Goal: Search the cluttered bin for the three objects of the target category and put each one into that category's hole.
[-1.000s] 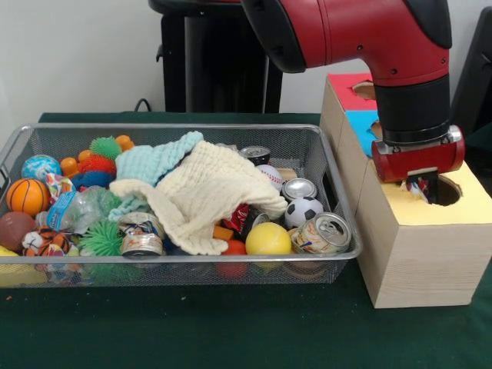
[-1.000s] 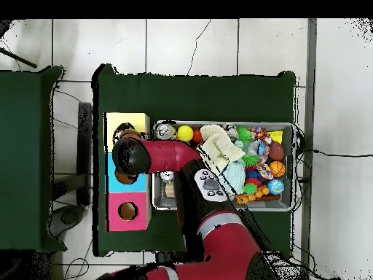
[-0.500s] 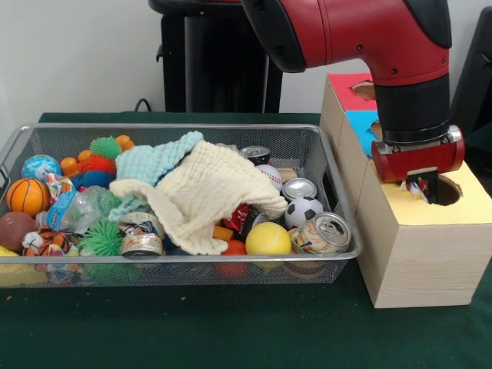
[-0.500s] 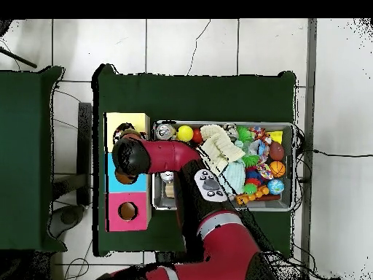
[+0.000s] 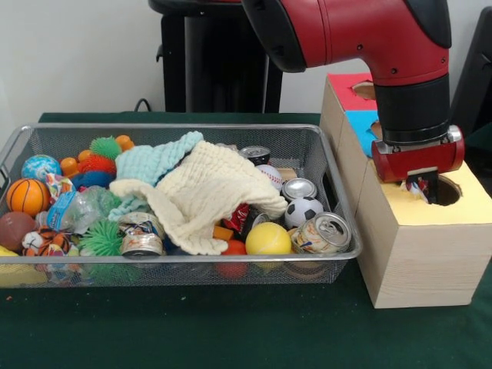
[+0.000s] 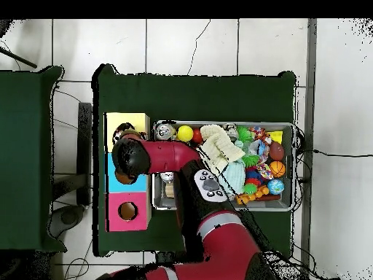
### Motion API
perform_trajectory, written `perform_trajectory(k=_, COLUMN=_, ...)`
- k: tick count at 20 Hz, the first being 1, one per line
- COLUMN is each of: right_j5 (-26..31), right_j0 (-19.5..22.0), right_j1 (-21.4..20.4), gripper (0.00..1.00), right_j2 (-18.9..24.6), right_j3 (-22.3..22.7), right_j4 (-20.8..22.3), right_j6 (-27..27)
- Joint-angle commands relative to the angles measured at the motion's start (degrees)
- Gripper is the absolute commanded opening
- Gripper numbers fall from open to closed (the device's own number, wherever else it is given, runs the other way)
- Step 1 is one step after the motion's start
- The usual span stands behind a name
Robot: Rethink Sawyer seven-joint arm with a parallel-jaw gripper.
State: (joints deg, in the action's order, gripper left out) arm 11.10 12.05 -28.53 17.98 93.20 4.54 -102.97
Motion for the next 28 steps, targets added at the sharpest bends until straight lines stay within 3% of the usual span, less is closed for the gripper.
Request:
perform_trajectory(k=1, right_j5=-0.8, right_j0=0.4, right_j1=4.4, gripper=0.00, right_j2=-1.2, right_j3=5.7, right_j4=4.7, right_j6=-4.0)
perform_trajectory(k=17, right_j5=-0.2, right_j0=0.2, right_j1=4.7, gripper=0.00, right_j2=-0.7, right_j3=5.2, right_j4=4.0, right_j6=-4.5)
perform_trajectory(k=28, right_j5=-2.5, right_j0=-4.2, right_j1=2.3, gripper=0.00, right_j2=-4.1, right_j3=7.8, right_j4=2.2, right_j6=-9.2)
